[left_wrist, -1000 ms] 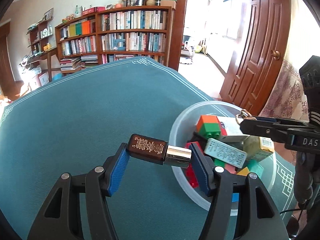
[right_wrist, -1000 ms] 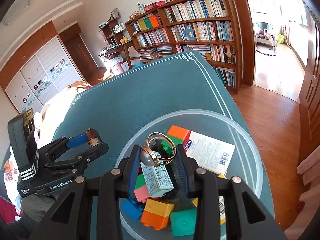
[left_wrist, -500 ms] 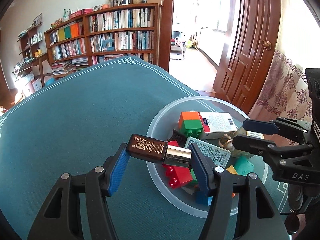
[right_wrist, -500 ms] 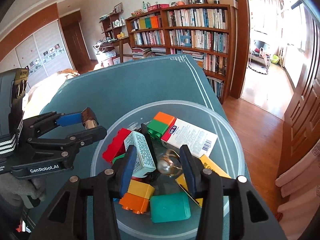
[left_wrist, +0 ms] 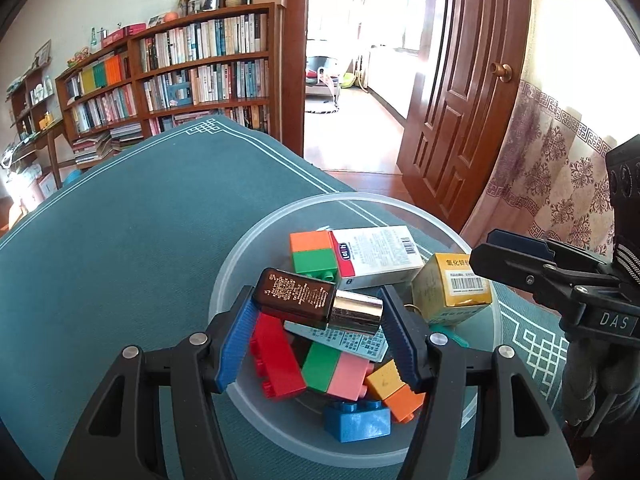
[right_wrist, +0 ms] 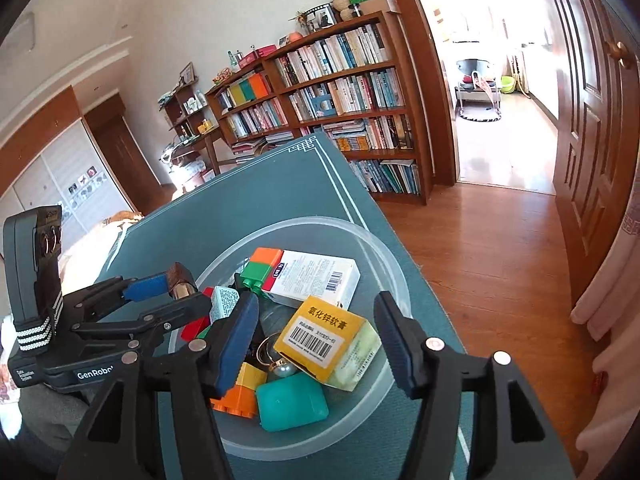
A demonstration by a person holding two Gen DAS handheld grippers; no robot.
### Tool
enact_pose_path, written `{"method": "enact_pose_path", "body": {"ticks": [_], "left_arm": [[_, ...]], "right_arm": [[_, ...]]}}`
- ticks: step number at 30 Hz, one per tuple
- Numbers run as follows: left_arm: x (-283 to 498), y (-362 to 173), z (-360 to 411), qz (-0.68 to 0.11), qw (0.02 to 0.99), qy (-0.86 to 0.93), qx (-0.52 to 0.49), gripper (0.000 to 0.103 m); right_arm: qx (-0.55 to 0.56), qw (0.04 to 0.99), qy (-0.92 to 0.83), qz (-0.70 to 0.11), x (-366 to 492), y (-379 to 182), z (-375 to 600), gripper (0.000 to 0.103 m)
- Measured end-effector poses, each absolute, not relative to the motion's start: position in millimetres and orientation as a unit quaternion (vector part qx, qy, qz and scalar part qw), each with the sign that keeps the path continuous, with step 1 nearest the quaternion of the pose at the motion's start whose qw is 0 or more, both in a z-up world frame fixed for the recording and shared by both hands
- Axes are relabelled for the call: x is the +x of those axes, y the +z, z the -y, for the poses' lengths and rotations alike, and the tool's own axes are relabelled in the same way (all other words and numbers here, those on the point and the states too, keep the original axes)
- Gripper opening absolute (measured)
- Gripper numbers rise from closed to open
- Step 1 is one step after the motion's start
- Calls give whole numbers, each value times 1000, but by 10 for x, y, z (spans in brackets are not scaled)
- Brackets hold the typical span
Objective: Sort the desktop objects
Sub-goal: 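Carry the perfume bottle and pearl ring into the bowl and release both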
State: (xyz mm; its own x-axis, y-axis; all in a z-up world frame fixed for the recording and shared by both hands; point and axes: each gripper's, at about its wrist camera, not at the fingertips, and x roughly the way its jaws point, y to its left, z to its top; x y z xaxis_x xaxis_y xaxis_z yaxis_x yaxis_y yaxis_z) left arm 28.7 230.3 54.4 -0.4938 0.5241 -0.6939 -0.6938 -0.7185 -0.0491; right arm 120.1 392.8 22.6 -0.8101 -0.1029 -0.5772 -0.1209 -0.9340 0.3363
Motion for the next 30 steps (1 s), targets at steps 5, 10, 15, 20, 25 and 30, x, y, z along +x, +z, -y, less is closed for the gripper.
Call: {"method": "enact_pose_path", "body": {"ticks": [5,10,15,20,25,30], "left_arm": [[289,534,-2468,-125,365,852,-355,64],[308,509,-2593,-140,368,850,-350,64],[326,476,-2663,-147,362,854,-345,64],[338,452,-2717,-153,359,855,-341,64],[357,445,-2734,-156,357,856,-339,64],[360,440,-2750,-158,355,857,-338,64]], "right_arm": [[-304,11,933,-193,1215,176,-3970,71],[-302,24,929,-210,1235,85,-4064,72],[-295,48,928,-220,1285,65,-4160,74],[-291,60,926,-234,1312,56,-4244,74],[-290,64,926,-231,1313,55,-4255,75],[-290,65,926,-234,1316,51,-4257,75]]}}
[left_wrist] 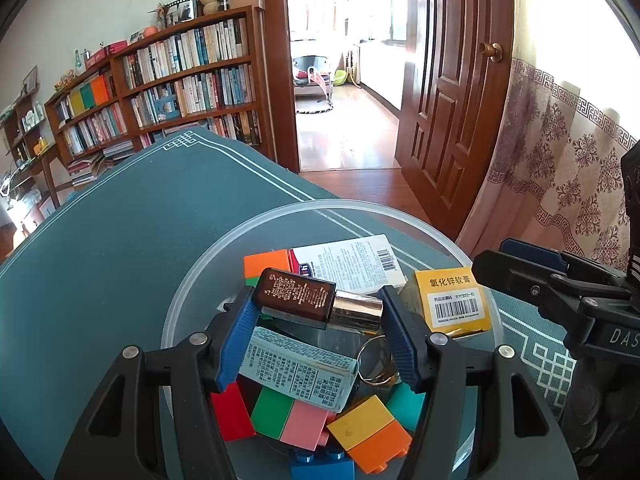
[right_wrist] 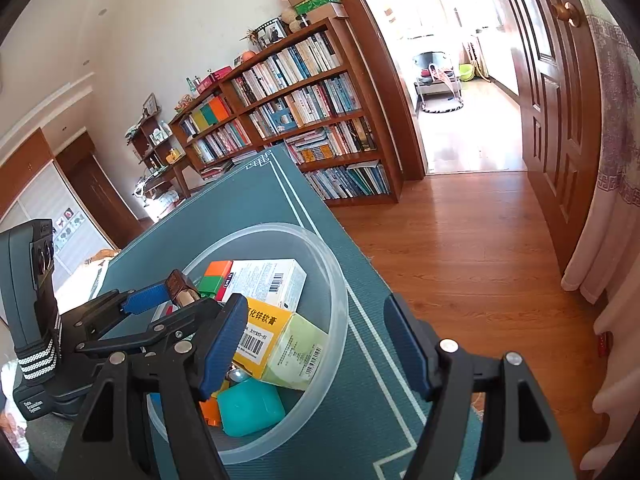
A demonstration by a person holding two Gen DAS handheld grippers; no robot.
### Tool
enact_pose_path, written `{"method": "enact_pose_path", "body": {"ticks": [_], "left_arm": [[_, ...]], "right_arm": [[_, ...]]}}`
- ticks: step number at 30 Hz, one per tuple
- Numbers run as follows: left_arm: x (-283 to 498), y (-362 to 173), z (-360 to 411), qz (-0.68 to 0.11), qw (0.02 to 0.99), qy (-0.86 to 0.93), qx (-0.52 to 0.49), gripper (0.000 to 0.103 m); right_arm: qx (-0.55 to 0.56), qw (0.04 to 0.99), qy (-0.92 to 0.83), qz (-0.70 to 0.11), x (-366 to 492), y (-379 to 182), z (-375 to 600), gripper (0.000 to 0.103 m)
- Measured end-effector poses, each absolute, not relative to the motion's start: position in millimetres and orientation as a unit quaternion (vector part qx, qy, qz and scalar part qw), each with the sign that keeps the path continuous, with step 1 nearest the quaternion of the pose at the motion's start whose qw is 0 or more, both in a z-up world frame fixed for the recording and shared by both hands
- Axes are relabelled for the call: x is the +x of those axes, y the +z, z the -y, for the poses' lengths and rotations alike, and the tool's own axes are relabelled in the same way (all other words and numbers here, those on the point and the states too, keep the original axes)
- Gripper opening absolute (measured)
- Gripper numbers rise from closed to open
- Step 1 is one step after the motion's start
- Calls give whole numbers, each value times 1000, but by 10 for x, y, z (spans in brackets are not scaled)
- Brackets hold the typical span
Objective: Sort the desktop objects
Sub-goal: 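Carry the perfume bottle and pearl ring into the bowl and release both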
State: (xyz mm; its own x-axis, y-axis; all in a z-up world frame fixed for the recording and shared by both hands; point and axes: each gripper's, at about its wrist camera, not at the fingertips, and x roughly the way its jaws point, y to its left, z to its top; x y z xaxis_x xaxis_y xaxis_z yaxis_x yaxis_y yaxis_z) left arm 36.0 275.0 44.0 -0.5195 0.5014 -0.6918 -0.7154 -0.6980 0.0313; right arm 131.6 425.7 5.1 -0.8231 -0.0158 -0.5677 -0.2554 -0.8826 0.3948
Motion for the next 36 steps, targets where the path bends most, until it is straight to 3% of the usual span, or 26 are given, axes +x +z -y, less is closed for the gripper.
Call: {"method": "enact_pose_path", "body": {"ticks": [24,30,36], "left_arm": [[296,351,-2769,-142,364,847,-360,65],[307,414,-2701,-131,360,856,-347,74],[306,470,-2583,-110,357,863,-340,75]], "right_arm": [[-289,66,924,-241,1367,61,-4295,77],[-290,67,923,-244,1381,75,-4291,79],[-291,66,923,-245,1393,84,-4258,80]]}}
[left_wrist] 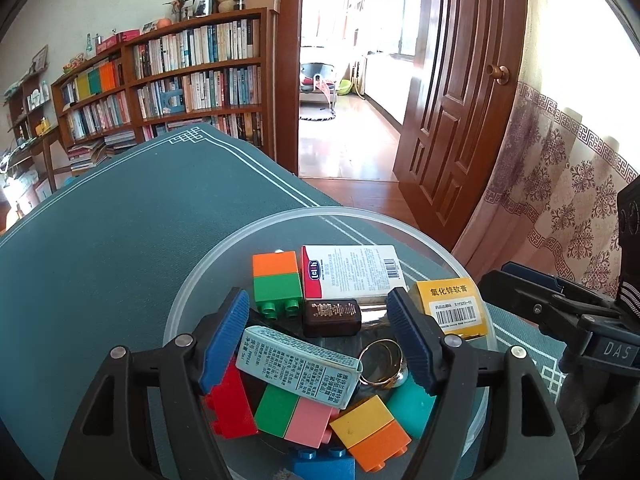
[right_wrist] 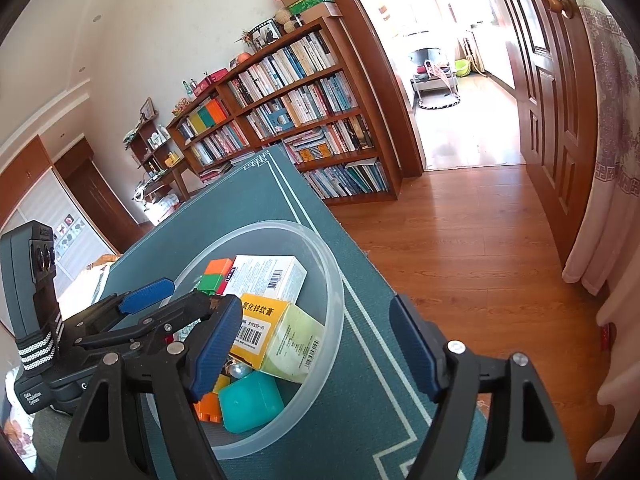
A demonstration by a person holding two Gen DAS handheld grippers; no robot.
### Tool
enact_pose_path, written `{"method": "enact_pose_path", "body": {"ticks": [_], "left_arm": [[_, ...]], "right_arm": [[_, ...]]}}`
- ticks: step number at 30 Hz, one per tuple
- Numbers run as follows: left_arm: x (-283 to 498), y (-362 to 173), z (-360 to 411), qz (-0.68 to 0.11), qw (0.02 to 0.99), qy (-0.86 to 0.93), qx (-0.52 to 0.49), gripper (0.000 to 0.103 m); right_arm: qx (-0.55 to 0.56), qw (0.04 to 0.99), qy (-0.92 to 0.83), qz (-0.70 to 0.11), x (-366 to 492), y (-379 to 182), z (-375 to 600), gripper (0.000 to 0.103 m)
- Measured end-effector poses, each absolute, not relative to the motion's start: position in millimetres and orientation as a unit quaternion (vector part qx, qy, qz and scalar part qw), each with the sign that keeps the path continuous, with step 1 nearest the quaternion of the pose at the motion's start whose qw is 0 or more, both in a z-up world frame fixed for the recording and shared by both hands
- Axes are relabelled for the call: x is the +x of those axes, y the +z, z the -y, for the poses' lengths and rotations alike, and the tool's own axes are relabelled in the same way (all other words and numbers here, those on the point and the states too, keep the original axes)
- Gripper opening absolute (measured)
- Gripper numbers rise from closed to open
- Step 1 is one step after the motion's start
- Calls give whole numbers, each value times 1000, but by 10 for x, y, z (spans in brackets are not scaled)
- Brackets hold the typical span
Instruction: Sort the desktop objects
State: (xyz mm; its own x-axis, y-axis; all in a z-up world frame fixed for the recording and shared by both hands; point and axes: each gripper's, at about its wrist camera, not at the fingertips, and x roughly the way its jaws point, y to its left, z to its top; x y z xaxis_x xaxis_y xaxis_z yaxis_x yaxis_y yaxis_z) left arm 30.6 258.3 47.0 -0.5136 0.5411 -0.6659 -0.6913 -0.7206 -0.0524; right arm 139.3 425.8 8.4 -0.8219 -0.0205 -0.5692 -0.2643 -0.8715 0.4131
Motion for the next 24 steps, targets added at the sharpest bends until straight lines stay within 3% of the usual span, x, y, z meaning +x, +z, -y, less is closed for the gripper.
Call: {"method": "enact_pose_path", "body": {"ticks": [11,16,24], "left_arm": [[402,562,-2316,-95,320,887,-319,75],[529,672,-2168,-100,269,913,-289,84],[564,630,-2008,-94,226,918,-312,84]], "right_arm": [[-299,50,924,-234,1433,92,-4119,82],[-293,45,932,-210,1526,147,-3989,83],[-285,23,942,-173,1633,219,-3736,98]]}}
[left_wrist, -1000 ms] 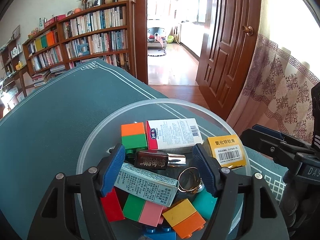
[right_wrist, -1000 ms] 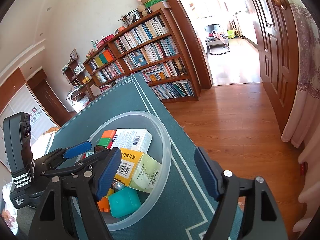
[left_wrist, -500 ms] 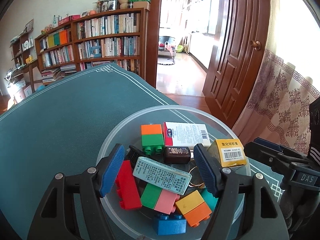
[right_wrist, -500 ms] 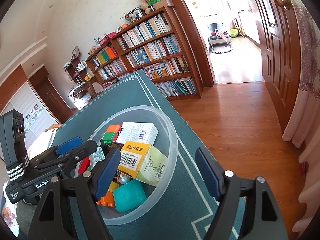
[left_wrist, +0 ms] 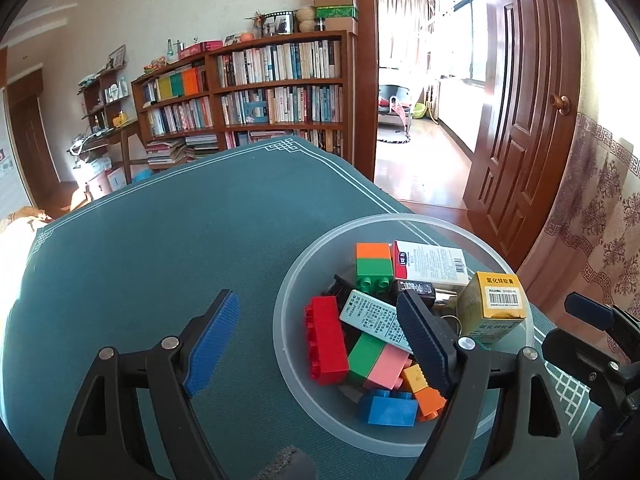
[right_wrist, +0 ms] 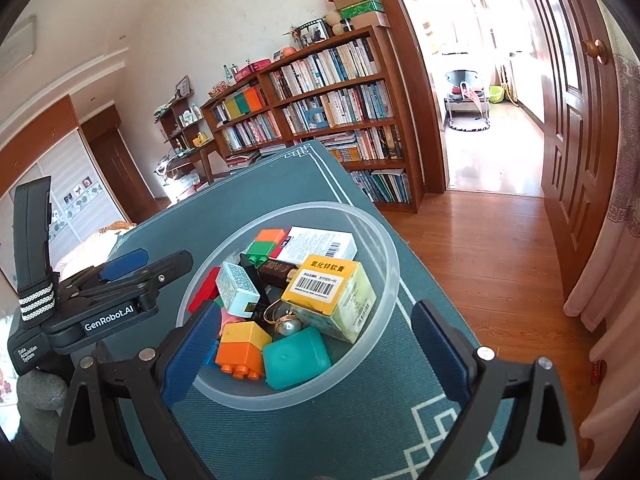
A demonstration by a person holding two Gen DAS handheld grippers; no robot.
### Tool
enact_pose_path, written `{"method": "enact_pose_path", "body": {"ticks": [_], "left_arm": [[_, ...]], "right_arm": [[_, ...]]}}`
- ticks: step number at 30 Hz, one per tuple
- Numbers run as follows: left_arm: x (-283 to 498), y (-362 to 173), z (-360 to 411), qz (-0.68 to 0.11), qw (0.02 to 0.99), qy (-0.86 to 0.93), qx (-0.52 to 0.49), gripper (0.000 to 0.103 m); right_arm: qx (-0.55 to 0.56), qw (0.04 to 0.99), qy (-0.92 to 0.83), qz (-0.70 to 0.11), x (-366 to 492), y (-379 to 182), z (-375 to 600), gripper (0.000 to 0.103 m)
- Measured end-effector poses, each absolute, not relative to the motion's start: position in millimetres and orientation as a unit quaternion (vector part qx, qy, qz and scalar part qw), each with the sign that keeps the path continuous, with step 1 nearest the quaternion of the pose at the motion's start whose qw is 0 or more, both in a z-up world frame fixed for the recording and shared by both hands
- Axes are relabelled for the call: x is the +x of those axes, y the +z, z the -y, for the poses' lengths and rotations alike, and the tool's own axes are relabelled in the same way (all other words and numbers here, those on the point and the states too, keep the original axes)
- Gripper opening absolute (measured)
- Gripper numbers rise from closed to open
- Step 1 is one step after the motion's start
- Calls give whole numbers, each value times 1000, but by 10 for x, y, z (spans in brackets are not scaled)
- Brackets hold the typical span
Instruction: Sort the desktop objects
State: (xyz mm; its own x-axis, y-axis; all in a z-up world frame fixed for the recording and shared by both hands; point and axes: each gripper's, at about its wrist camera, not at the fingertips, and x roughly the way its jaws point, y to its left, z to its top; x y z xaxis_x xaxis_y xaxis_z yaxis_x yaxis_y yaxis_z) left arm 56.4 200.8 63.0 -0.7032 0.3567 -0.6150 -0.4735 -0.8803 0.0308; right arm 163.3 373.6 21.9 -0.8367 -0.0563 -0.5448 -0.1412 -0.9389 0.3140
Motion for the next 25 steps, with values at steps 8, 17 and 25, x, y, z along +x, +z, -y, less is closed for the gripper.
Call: {"method": "enact_pose_path", "body": {"ticks": [8,17,25], "left_arm": [[742,454,-2154,-139,222,907,-329,84],[829,426,-2252,-162,234,900,-329,84],[860,433,-2253,-165,240,899,-326,84]], "right_arm": [[-289,28,942,-168,1670,153,-3674,102],[-296,33,939,-174,1694,93,-3696,102],[-292,40,940,-172,1758,91,-3718,102]]}}
